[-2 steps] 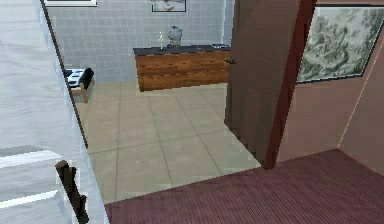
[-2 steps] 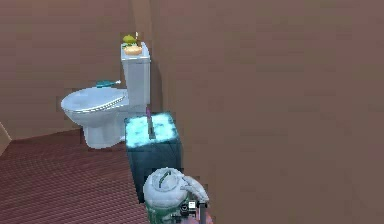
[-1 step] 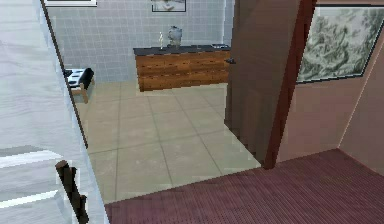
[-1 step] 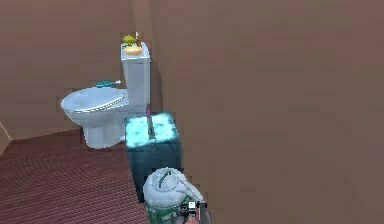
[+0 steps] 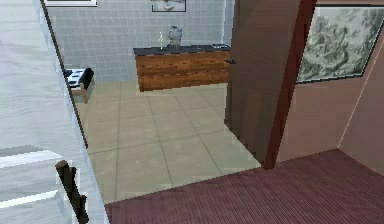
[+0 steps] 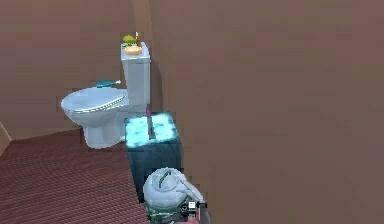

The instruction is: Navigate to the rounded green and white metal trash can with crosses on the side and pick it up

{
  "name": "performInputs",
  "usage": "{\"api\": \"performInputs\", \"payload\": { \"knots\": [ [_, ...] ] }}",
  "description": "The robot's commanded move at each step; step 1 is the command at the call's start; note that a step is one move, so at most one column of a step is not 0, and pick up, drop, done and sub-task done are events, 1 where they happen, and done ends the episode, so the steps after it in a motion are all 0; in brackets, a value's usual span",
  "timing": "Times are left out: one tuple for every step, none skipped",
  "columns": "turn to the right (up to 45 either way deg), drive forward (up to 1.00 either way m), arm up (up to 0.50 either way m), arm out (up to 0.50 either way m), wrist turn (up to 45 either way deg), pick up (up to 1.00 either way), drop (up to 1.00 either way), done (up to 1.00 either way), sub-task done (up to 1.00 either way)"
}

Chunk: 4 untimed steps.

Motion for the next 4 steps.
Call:
{"api": "performInputs", "payload": {
  "knots": [
    [0.0,0.00,0.00,0.00,45.0,0.00,0.00,0.00,0.00],
    [0.0,0.00,0.00,0.00,3.0,0.00,0.00,0.00,0.00],
    [0.0,0.00,0.00,0.00,0.0,1.00,0.00,0.00,0.00],
    [0.0,0.00,0.10,0.00,0.0,0.00,0.00,0.00,0.00]
  ]
}}
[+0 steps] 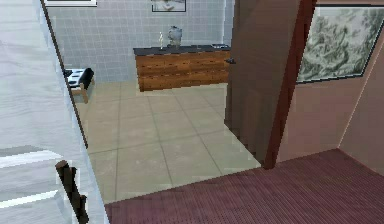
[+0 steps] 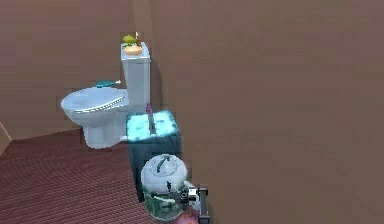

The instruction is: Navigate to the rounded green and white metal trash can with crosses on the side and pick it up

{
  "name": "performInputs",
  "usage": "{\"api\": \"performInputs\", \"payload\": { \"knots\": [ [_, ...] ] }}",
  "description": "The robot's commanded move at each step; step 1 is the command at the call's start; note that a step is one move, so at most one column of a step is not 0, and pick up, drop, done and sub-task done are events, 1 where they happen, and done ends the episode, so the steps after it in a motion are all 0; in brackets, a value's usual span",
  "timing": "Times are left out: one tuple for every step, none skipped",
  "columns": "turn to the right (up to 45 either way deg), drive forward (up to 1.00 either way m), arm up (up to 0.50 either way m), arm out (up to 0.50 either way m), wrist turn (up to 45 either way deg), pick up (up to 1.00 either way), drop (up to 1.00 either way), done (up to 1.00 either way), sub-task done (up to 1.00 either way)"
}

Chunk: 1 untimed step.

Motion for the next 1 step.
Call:
{"api": "performInputs", "payload": {
  "knots": [
    [0.0,0.00,0.00,0.00,0.0,0.00,0.00,1.00,0.00]
  ]
}}
